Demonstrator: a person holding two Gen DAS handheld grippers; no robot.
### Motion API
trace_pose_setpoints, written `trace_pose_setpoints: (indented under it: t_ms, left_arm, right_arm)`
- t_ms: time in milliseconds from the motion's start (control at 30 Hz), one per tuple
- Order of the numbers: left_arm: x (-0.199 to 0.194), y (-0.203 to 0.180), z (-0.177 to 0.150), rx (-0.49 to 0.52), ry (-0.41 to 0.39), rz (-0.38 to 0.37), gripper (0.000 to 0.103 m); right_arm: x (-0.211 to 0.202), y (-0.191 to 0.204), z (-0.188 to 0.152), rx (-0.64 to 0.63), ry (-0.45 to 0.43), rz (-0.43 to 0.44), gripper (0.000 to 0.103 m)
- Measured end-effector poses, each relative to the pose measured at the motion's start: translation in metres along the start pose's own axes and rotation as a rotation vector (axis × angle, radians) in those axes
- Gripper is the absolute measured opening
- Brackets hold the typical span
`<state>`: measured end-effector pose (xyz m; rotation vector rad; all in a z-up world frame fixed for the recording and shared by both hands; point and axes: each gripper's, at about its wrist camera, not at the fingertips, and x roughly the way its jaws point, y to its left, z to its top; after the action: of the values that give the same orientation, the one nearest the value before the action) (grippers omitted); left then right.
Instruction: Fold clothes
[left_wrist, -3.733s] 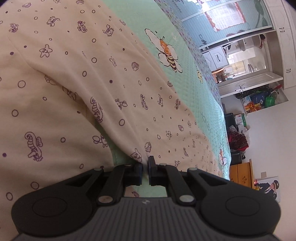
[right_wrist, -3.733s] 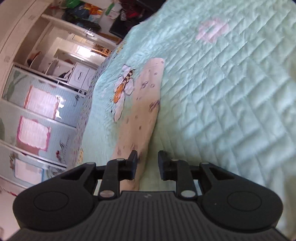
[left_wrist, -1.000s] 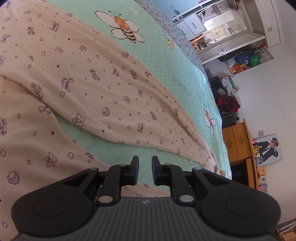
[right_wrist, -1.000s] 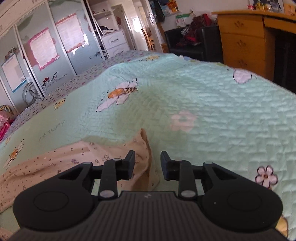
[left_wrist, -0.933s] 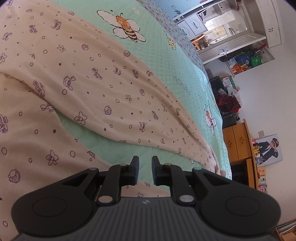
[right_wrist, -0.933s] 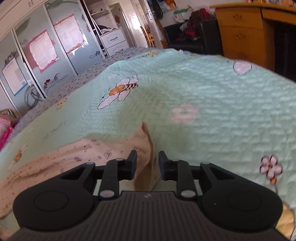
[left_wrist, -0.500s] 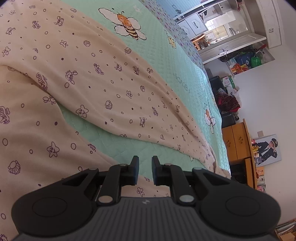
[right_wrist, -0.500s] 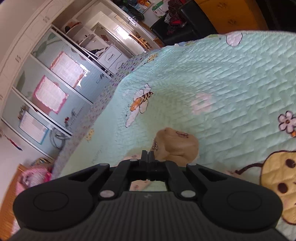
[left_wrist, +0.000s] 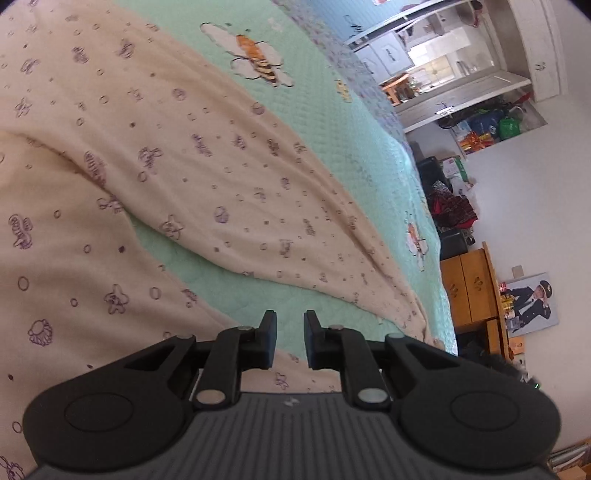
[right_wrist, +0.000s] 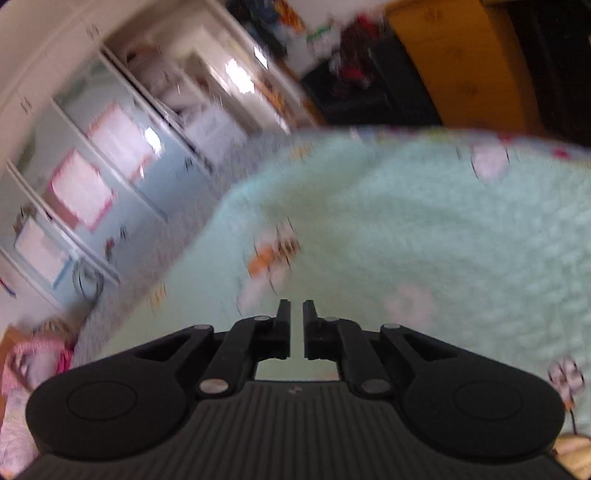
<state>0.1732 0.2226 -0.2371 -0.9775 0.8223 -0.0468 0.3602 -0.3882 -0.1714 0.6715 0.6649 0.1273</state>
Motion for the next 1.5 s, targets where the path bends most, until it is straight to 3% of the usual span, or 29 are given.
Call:
trace_pose_setpoints:
  t_ms: [133,367,400,433,467,567,633,667,767,933,1033,1200,1333,1367,1400,1433,1500]
  left_arm:
    - [0.006,0.003,-0.003,-0.01,0.024,0.015,0.015]
    - [0.008,0.0,-0.009,0.004,0.032,0.017,0.015]
    - [0.008,0.001,-0.009,0.005,0.035,0.019,0.015]
    - [0.008,0.001,-0.01,0.007,0.038,0.021,0.015]
    - [0.008,0.001,-0.01,0.009,0.039,0.024,0.015]
    - [0.008,0.002,-0.012,0.004,0.039,0.028,0.015]
    - [0.009,0.003,-0.012,0.0,0.039,0.027,0.015]
    - [0.009,0.003,-0.013,-0.002,0.039,0.025,0.015]
    - [0.011,0.004,-0.015,-0.004,0.047,0.016,0.015]
    - [0.013,0.006,-0.018,-0.003,0.059,0.016,0.015]
    - [0.013,0.005,-0.018,-0.003,0.055,0.017,0.015]
    - [0.015,0.005,-0.019,0.001,0.059,0.029,0.016]
    - [0.015,0.005,-0.018,0.003,0.061,0.034,0.016]
    - [0.015,0.005,-0.018,0.003,0.061,0.034,0.016]
    - [0.015,0.005,-0.018,0.002,0.062,0.033,0.016]
    - [0.016,0.005,-0.018,0.002,0.062,0.032,0.016]
    - [0.016,0.006,-0.018,0.001,0.066,0.03,0.017]
  right_arm:
    - [-0.001,-0.03,-0.032,0.018,0.045,0.006,0.014]
    - [0.031,-0.025,-0.044,-0.006,0.107,-0.017,0.014]
    - [0.035,-0.024,-0.043,-0.002,0.108,-0.013,0.003]
    - [0.037,-0.024,-0.04,0.028,0.102,0.018,0.001]
    - [0.038,-0.024,-0.036,0.063,0.089,0.054,0.001]
    - [0.034,-0.025,-0.008,0.247,-0.061,0.167,0.001]
    - [0.038,-0.03,0.006,0.334,-0.14,0.191,0.001]
    - [0.038,-0.033,0.003,0.329,-0.136,0.177,0.003]
    - [0.039,-0.044,-0.006,0.316,-0.126,0.134,0.025]
    - [0.036,-0.063,-0.022,0.3,-0.115,0.088,0.033]
    - [0.035,-0.057,-0.029,0.167,-0.096,0.059,0.034]
    - [0.058,-0.013,-0.033,-0.215,-0.051,0.002,0.034]
    - [0.088,0.007,-0.033,-0.391,-0.007,-0.064,0.034]
    - [0.096,0.007,-0.033,-0.399,0.028,-0.074,0.032]
    - [0.1,0.005,-0.031,-0.371,0.055,-0.059,0.008]
    - [0.101,0.004,-0.03,-0.335,0.072,-0.034,0.003]
    - [0.078,0.002,-0.021,-0.188,0.009,0.085,0.002]
